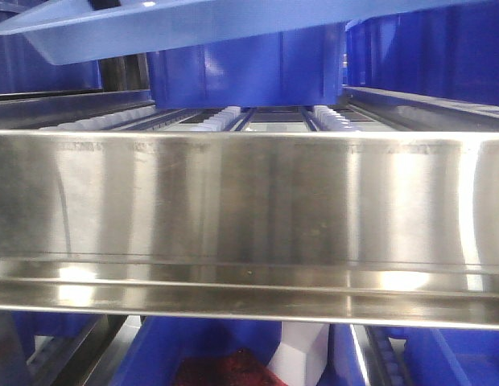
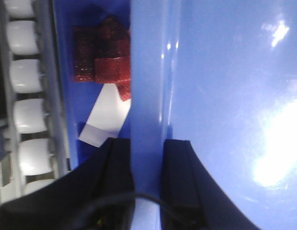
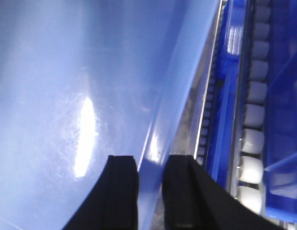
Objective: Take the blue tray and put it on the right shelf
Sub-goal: 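Lower the tray onto the roller shelf and open both grippers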
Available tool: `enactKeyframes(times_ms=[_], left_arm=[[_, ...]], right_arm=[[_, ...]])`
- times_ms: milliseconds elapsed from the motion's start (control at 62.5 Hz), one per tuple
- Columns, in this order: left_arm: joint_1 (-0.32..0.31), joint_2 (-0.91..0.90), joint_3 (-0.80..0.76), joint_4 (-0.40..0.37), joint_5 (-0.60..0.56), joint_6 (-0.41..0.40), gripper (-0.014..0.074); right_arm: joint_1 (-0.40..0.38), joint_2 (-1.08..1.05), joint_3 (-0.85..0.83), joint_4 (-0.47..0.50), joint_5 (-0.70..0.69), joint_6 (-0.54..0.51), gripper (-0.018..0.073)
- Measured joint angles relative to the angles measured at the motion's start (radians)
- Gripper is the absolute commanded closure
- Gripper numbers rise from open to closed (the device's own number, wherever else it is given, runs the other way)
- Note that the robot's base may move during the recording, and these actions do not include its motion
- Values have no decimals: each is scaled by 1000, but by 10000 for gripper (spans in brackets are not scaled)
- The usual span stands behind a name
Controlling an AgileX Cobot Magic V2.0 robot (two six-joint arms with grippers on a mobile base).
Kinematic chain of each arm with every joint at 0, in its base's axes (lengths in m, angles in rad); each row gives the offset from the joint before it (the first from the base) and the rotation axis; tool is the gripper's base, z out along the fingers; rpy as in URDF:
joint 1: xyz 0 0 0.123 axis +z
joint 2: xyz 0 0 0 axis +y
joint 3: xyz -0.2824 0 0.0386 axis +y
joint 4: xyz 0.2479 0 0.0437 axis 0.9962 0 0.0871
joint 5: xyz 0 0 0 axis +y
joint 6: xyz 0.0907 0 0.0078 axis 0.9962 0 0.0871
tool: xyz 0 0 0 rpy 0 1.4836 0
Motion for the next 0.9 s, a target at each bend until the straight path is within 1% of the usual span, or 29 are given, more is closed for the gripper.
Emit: enactKeyframes(times_ms=[144,304,336,416,496,528,544,560,592,624,639,671,783,831,895], left_arm=[[30,0,0,32,7,4,645],[66,8,0,40,9,12,642],[70,11,0,42,9,20,640],[77,25,-1,42,9,35,601],[79,42,-1,42,9,47,524],[79,48,-1,42,9,52,483],[79,50,-1,42,9,54,449],[79,54,-1,42,7,56,437],[79,57,-1,42,4,61,385],[79,61,-1,37,1,66,315],[79,61,-1,32,1,66,301],[79,61,-1,28,-1,68,243],[78,63,-1,22,-8,73,69],[78,63,-1,20,-10,73,44],[78,63,-1,20,-10,73,45]], right_arm=[[-3,101,0,20,-10,2,502],[-4,204,0,37,-44,3,493],[-4,225,0,47,-51,3,480],[-4,260,0,47,-60,3,372],[-4,284,0,47,-60,1,215],[-4,292,0,47,-59,-7,148],[-4,294,0,47,-59,-14,100],[-4,296,0,47,-59,-18,85],[-4,298,0,47,-59,-23,27],[-2,301,0,55,-61,-31,-33],[-2,302,0,55,-61,-33,-43],[0,302,0,57,-66,-36,-77],[4,302,0,57,-76,-45,-69],[5,302,0,57,-76,-45,-69],[5,300,-2,57,-77,-47,-69]])
